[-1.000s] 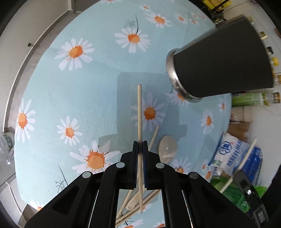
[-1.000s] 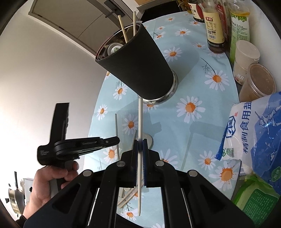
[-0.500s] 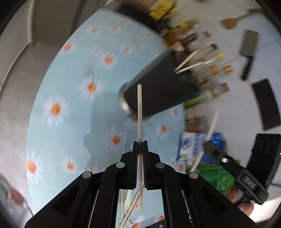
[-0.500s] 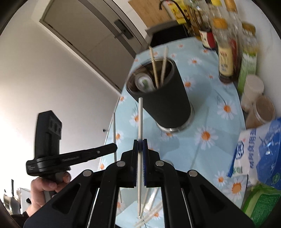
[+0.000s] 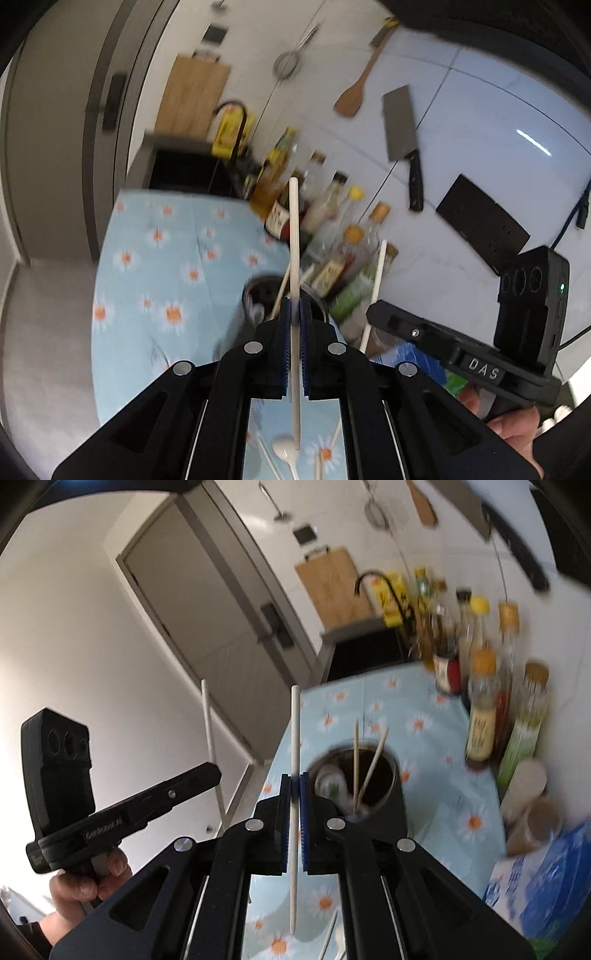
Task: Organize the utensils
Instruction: 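Lift both chopsticks and carry them over the black cup, then open both tools to drop the chopsticks into the black cup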
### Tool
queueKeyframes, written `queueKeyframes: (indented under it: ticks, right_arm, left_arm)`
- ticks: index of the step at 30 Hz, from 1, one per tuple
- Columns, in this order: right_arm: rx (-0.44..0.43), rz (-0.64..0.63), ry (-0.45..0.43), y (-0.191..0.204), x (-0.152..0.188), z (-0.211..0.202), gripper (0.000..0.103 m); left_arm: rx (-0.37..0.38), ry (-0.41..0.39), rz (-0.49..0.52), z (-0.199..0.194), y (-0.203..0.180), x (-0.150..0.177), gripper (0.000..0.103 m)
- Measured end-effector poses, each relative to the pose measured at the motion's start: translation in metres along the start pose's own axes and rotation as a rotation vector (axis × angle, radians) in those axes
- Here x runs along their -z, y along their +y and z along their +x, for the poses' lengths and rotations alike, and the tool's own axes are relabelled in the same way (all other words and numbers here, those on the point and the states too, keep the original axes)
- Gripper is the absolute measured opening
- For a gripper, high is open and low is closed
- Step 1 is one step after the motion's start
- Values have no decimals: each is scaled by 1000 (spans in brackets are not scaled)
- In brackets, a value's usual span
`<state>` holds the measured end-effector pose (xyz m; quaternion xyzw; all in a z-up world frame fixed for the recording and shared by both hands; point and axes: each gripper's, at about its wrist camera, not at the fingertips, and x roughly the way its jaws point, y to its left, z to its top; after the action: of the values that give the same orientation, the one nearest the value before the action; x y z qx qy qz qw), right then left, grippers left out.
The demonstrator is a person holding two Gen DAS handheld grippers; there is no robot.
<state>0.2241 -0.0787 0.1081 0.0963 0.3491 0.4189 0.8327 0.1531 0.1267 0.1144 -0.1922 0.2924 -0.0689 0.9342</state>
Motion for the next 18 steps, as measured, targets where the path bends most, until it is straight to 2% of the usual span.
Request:
queueKeyframes:
  ticks: [6,10,14,18]
  right_arm:
    - [8,-38,-177,-1,-32,-16,6]
    - [4,-42,-257,-8,-46,-19,6]
    - [-2,-48,-313,-16,-57,-16,6]
    - [32,-67,-337,-24,-60,-5,6]
  left_arm:
    - [6,-133,89,0,-8,-22,4]
    - [-20,-215,158,4,-18,-33,4]
    - [11,-265,196,18,-23,-42,4]
    - [5,-290,246,35,-26,-41,4]
